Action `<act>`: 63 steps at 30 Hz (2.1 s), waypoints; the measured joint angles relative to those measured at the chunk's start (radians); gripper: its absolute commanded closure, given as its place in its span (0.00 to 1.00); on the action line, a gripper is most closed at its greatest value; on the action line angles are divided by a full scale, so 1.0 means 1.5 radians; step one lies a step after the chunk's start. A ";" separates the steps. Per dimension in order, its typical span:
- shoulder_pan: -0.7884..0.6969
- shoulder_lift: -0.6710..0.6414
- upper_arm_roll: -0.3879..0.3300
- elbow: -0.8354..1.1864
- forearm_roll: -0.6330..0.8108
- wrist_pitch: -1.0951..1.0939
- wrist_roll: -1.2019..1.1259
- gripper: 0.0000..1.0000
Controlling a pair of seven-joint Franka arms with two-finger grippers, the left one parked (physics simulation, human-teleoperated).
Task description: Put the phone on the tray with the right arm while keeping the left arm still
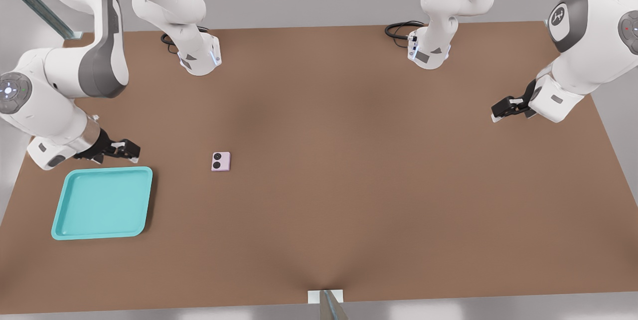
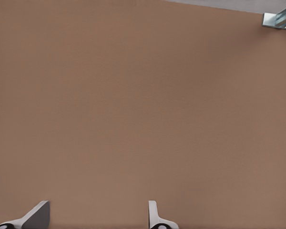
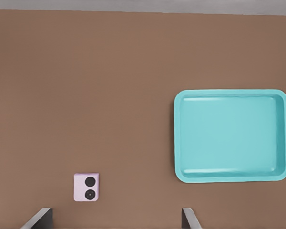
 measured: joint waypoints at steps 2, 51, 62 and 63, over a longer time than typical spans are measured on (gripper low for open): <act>-0.002 0.002 0.003 0.001 0.001 0.003 0.001 0.00; 0.118 0.152 0.096 -0.387 -0.144 0.285 0.436 0.00; -0.133 0.160 0.256 -0.475 -0.180 0.470 0.359 0.00; -0.142 0.164 0.257 -0.476 -0.181 0.481 0.348 0.00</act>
